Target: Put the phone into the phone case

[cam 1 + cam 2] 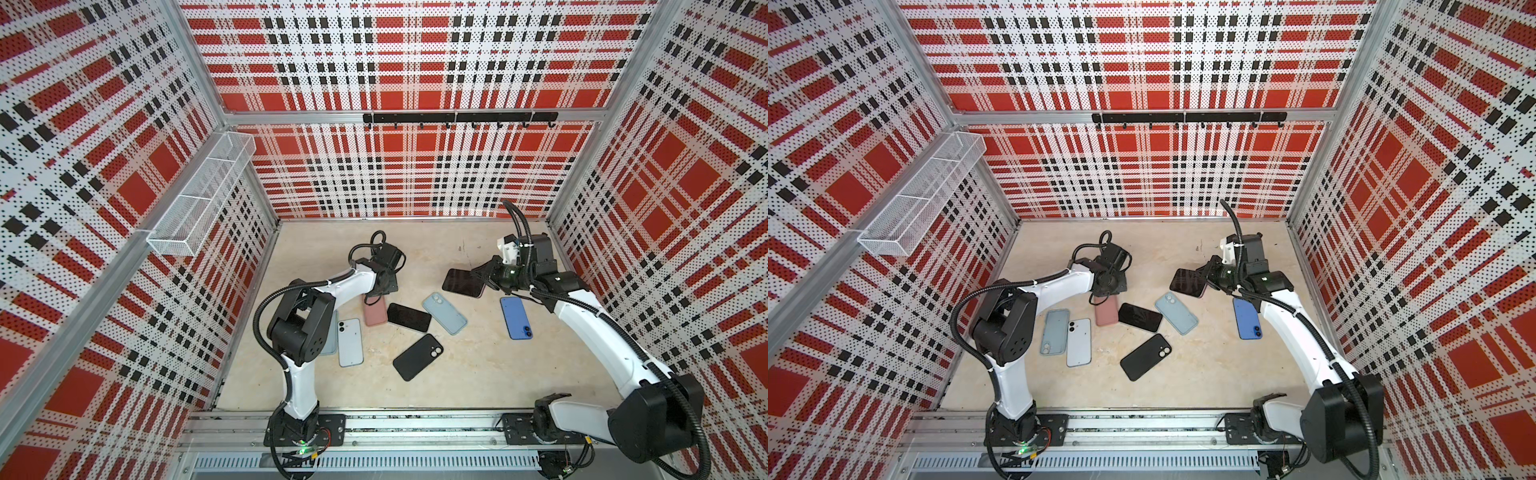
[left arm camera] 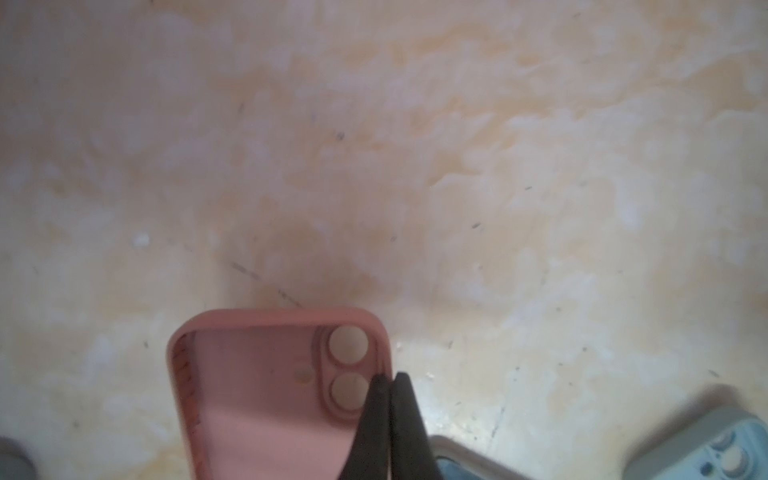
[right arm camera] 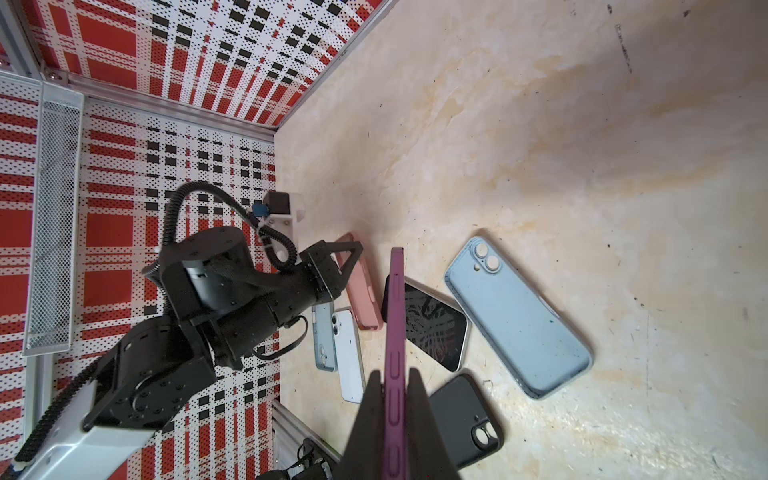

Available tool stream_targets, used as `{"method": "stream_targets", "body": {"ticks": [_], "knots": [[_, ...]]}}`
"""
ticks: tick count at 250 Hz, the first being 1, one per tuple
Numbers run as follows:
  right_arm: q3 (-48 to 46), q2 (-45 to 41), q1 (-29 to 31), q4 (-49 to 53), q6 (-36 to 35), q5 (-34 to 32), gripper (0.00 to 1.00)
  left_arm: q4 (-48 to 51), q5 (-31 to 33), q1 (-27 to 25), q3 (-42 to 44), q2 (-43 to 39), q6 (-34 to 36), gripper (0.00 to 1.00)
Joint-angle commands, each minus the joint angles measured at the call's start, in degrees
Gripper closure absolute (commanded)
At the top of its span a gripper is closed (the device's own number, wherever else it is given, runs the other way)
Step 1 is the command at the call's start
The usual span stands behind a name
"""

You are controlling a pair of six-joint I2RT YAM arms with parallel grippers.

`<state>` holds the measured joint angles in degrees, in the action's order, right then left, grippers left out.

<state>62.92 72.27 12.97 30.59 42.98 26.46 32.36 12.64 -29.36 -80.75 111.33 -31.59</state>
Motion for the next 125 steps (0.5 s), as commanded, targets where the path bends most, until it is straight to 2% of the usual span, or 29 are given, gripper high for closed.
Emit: {"method": "stream_targets", "body": {"ticks": [1, 22, 45, 65, 91, 125], "knots": [[3.48, -2.79, -2.18, -0.44, -0.15, -0.08, 1.00, 2.64, 0.93, -0.35, -7.11, 0.95, 14.24, 1.00], [4.44, -3.01, -4.09, 1.73, -0.13, 0.31, 1.00, 1.77, -3.13, -0.50, -10.13, 1.26, 23.02, 1.00], [5.56, -3.01, -6.44, 4.30, -0.37, 0.70, 1.00, -0.23, -11.06, -0.73, -11.24, 1.34, 34.20, 1.00], [6.78, -2.52, -8.07, 6.39, -0.61, 1.28, 1.00, -0.50, -14.55, -1.45, -11.97, 2.16, 44.59, 1.00], [10.38, -0.46, -8.65, 11.13, -2.37, 1.08, 1.00, 3.58, -22.34, -2.68, -13.25, 4.42, 59.09, 1.00], [16.35, 2.78, -8.72, 17.99, -6.01, 0.04, 1.00, 6.49, -26.72, -3.84, -13.41, 6.83, 70.04, 1.00]]}}
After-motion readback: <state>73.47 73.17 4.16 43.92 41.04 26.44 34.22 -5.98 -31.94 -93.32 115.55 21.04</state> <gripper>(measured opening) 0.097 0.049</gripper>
